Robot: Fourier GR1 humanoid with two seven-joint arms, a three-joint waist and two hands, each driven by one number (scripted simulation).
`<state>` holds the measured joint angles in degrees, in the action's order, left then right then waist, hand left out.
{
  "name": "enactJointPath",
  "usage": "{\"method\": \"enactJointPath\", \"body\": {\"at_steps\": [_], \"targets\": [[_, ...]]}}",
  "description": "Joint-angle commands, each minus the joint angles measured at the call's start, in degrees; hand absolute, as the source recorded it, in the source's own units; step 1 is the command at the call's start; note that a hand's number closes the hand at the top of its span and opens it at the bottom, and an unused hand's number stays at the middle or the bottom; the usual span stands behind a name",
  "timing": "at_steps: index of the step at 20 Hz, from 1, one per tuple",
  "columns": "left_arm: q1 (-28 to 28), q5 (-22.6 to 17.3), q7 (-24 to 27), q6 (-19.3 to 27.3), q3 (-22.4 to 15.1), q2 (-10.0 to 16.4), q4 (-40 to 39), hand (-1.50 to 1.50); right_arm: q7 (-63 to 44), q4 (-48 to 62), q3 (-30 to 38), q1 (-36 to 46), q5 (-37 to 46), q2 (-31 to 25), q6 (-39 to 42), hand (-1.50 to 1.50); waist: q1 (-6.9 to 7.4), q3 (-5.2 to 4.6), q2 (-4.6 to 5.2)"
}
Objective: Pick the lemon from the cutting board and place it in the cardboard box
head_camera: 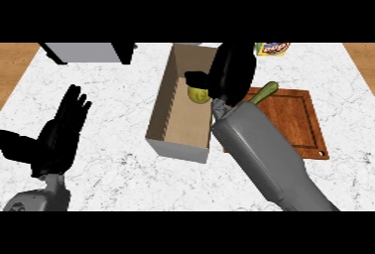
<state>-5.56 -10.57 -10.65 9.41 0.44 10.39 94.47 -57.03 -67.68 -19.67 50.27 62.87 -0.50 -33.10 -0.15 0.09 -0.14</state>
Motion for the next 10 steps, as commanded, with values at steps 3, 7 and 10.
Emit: {"method": "enactJointPath", "body": {"at_steps": [3, 7, 10], "targets": [[0.2, -1.3, -0.1, -1.5, 2.1, 1.9, -0.2, 0.0, -1.0, -11.9, 3.4, -5.2, -5.7, 0.5, -13.0, -1.5, 0.01, -0.01, -0.03], [0.3, 0.4, -2.5, 0.4, 0.1, 0.4, 2.7, 0.0, 1.4, -20.7, 1.1, -15.7, -4.1, 0.5, -16.0, -1.5, -0.35, -0.03, -0.16], [-1.3, -0.5, -1.8, -0.5, 1.5, 0.5, -0.1, 0.0, 6.5, -26.7, 2.4, -22.5, -6.0, -2.2, -17.2, -1.5, -0.62, -0.05, 0.0]]}}
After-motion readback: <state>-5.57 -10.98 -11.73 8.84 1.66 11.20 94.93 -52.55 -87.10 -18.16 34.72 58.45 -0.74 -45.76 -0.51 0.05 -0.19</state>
